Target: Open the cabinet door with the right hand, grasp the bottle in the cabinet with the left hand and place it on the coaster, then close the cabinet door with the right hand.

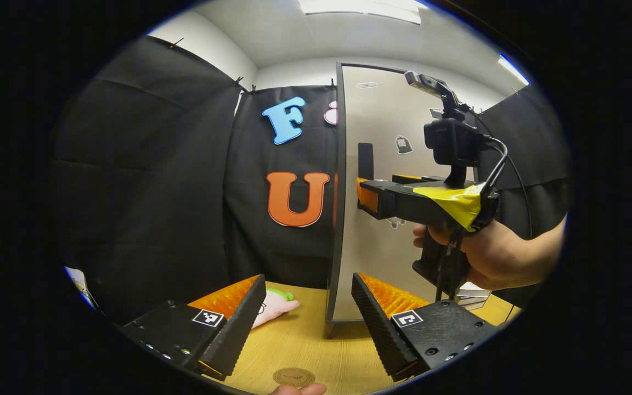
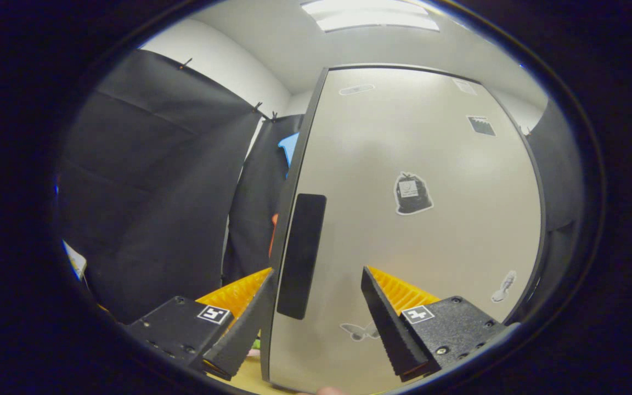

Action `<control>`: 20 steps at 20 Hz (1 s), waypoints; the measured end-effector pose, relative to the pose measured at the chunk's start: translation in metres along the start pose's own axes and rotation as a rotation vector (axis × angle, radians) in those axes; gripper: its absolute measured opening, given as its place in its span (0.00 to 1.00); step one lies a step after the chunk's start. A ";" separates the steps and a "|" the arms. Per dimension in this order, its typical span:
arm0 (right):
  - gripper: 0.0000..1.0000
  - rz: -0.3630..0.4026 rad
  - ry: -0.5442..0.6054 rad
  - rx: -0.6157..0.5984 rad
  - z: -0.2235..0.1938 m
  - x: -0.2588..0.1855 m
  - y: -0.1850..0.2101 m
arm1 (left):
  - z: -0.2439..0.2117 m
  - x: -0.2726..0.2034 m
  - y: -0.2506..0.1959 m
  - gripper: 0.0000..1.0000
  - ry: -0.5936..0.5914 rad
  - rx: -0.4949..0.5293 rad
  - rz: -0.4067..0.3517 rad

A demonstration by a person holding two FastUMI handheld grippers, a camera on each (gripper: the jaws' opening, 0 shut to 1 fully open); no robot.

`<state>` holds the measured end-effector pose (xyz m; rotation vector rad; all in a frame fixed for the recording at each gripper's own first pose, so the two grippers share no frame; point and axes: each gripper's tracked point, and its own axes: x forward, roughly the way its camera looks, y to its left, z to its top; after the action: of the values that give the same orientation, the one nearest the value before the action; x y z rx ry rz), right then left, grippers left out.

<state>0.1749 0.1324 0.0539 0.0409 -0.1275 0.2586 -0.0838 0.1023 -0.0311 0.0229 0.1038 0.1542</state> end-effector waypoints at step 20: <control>0.39 0.014 0.180 -0.086 -0.016 0.019 0.022 | 0.004 -0.035 0.061 0.95 0.000 -0.013 0.126</control>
<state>0.1898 0.1595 0.0413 -0.0684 0.0404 0.2691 -0.1270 0.1568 -0.0216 0.0163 0.1009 0.2811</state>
